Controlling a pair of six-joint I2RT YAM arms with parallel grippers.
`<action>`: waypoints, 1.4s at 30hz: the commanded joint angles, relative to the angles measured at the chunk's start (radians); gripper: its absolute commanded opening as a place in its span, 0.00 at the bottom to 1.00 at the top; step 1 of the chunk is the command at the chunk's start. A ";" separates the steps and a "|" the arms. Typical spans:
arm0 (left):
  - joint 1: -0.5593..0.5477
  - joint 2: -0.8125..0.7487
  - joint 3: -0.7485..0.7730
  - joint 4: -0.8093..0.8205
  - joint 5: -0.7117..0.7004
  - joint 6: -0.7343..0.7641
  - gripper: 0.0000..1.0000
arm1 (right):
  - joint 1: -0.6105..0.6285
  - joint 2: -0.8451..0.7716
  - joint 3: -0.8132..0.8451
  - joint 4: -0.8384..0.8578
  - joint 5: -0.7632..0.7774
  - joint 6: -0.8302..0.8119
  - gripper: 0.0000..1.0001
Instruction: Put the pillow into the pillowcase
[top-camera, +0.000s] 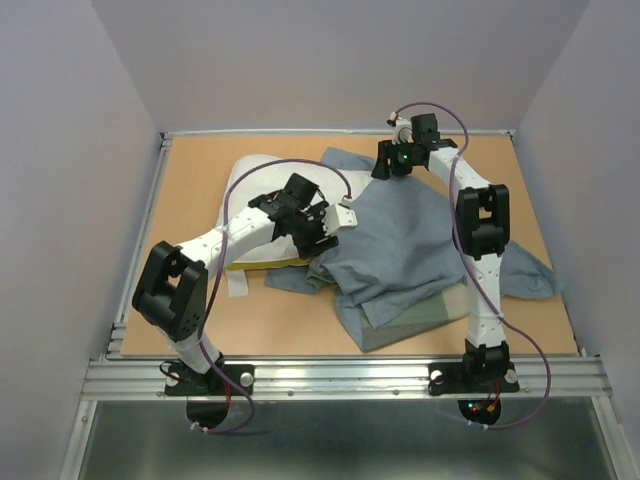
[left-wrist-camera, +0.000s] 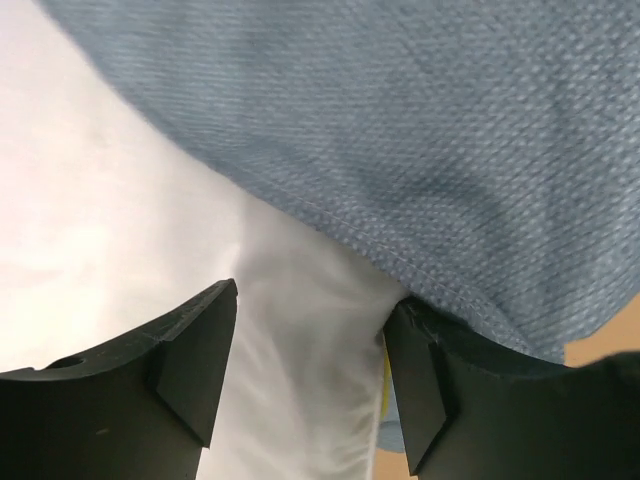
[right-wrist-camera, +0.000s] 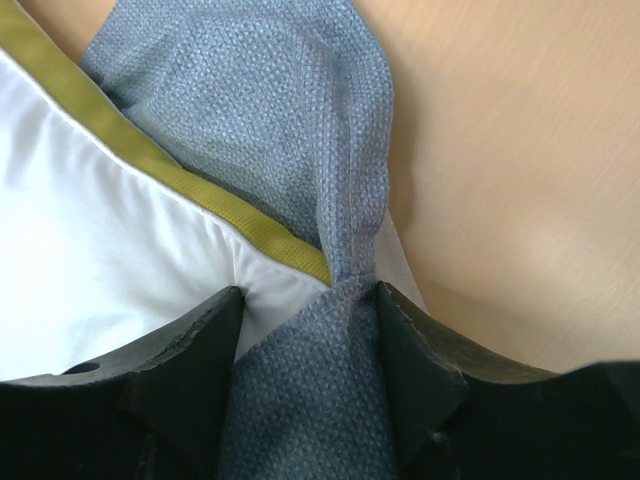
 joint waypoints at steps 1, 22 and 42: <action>0.021 -0.090 0.128 0.066 -0.106 -0.011 0.70 | 0.026 -0.054 -0.035 -0.010 -0.023 -0.026 0.60; 0.223 -0.044 0.223 0.083 0.419 -0.159 0.70 | 0.038 -0.060 -0.035 -0.010 -0.009 -0.062 0.59; 0.294 0.328 0.459 0.178 0.058 -0.332 0.66 | 0.055 -0.020 0.011 -0.010 -0.003 -0.045 0.38</action>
